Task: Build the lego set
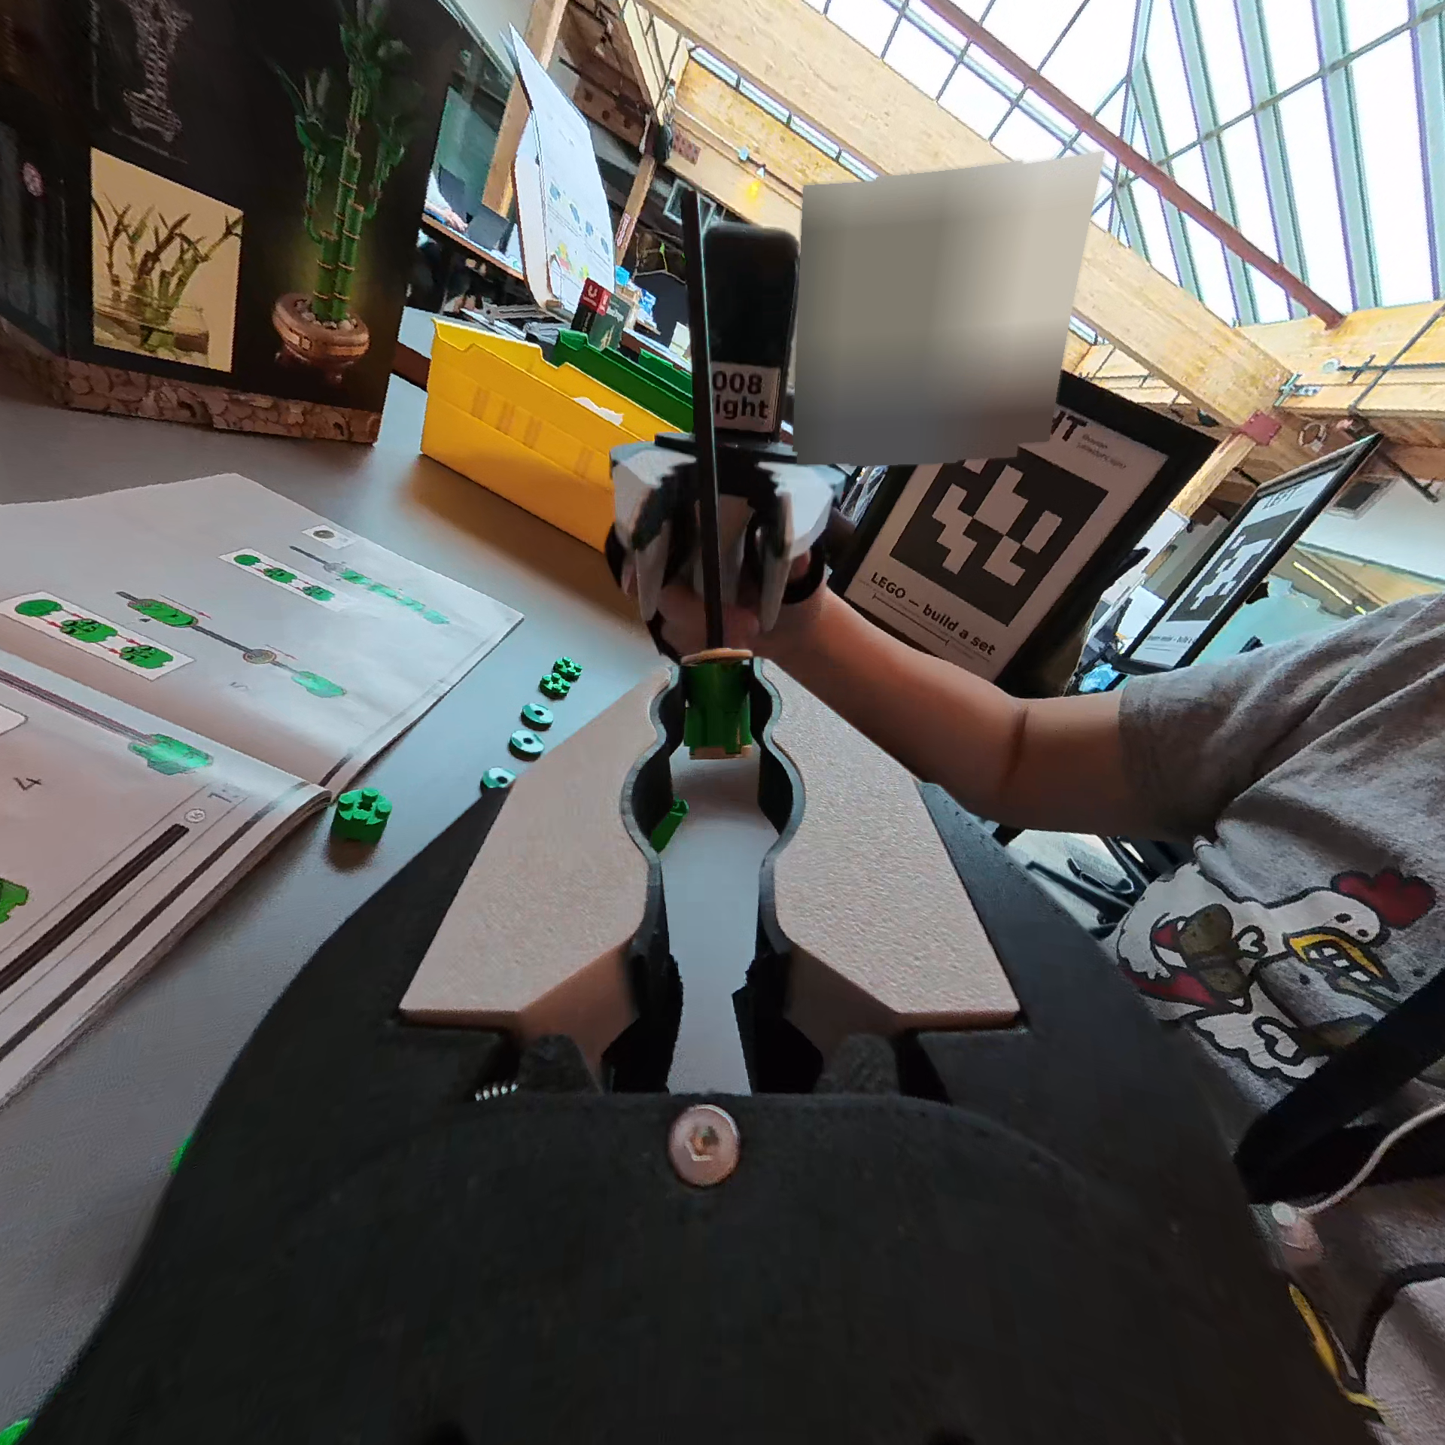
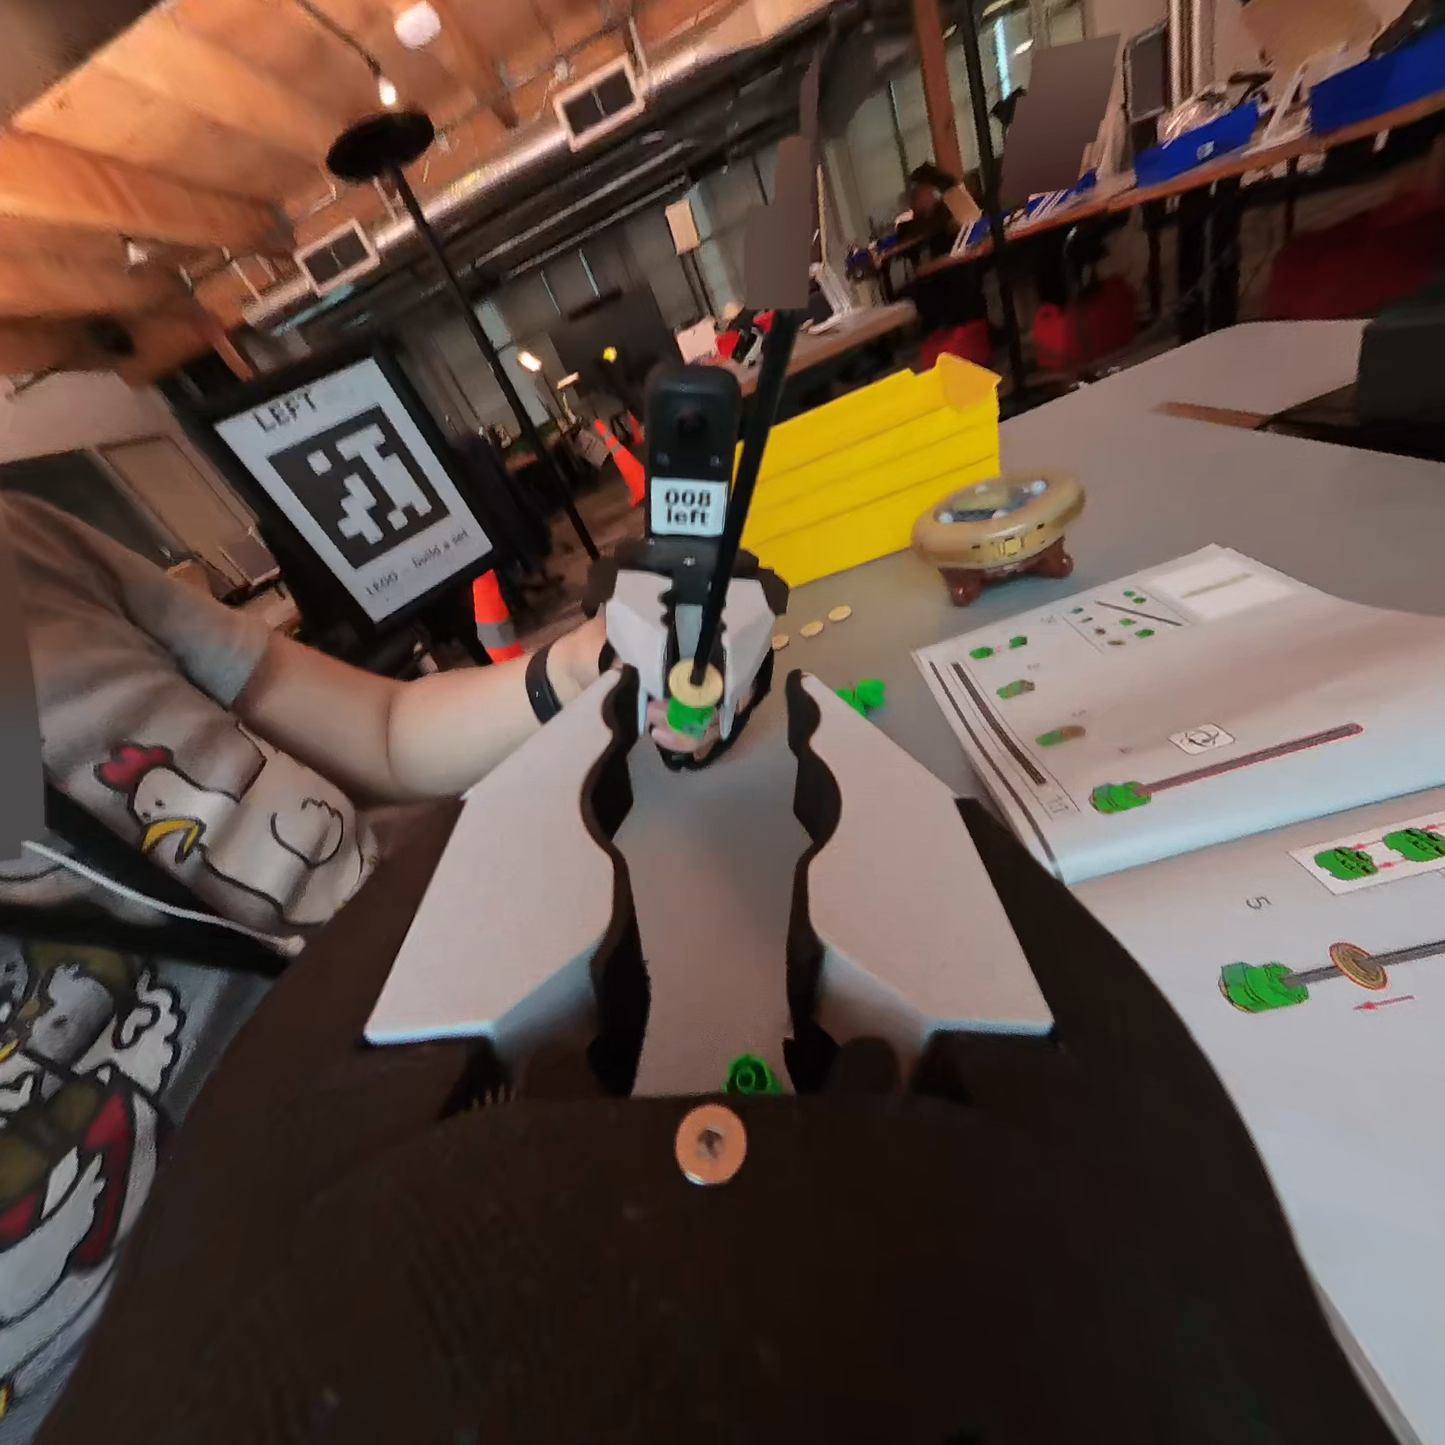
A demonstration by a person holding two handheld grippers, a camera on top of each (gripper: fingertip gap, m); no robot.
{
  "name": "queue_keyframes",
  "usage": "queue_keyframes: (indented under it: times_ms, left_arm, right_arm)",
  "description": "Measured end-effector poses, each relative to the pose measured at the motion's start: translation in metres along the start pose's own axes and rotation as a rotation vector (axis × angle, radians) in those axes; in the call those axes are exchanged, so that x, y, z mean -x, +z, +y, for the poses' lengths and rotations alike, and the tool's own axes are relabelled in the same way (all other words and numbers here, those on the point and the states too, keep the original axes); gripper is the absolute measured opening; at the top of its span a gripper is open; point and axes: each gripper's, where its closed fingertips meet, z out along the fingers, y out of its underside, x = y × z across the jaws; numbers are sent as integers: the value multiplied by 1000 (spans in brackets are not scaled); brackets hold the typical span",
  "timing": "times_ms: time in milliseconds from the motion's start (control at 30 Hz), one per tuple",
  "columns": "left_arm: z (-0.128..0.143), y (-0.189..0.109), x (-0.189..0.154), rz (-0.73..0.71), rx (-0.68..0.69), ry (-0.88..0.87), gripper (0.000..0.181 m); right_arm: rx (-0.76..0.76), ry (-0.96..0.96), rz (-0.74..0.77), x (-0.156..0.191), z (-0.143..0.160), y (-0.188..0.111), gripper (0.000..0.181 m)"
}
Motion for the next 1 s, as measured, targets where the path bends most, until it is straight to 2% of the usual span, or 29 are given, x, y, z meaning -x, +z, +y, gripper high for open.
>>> queue_keyframes:
  times_ms: [67, 167, 300, 567, 600, 667, 833, 900, 1000]
  left_arm:
    - [3, 1, 1, -4, 15, 4, 12]
    - [6, 2, 1, -5, 28, 7, 12]
    - [9, 5, 1, -2, 44, 13, 12]
    - [11, 8, -2, 16, 54, 23, 13]
    - [9, 7, -2, 10, 50, 21, 14]
    - [3, 4, -1, -6, 35, 22, 32]
    - [-28, 5, -10, 8, -16, 139, 38]
    - [-40, 14, -20, 36, 18, 187, 37]
    - [-40, 30, -24, 35, 111, 265, 27]
  right_arm:
    - [-58, 5, 23, -2, -7, 2, 25]
    - [-85, 47, 24, -2, -10, 5, 24]
    - [-91, 50, 16, 0, -10, 9, 8]
    - [-64, 67, 8, 3, -8, 9, 2]
    - [-58, 74, 7, 4, -8, 8, 2]
    - [-37, 65, 29, 2, -6, 8, 2]
    - [76, -47, 100, -1, 10, 16, 2]
    - [125, -146, 153, -3, 16, 20, 2]
    - [161, -278, 209, -2, 17, 23, 2]
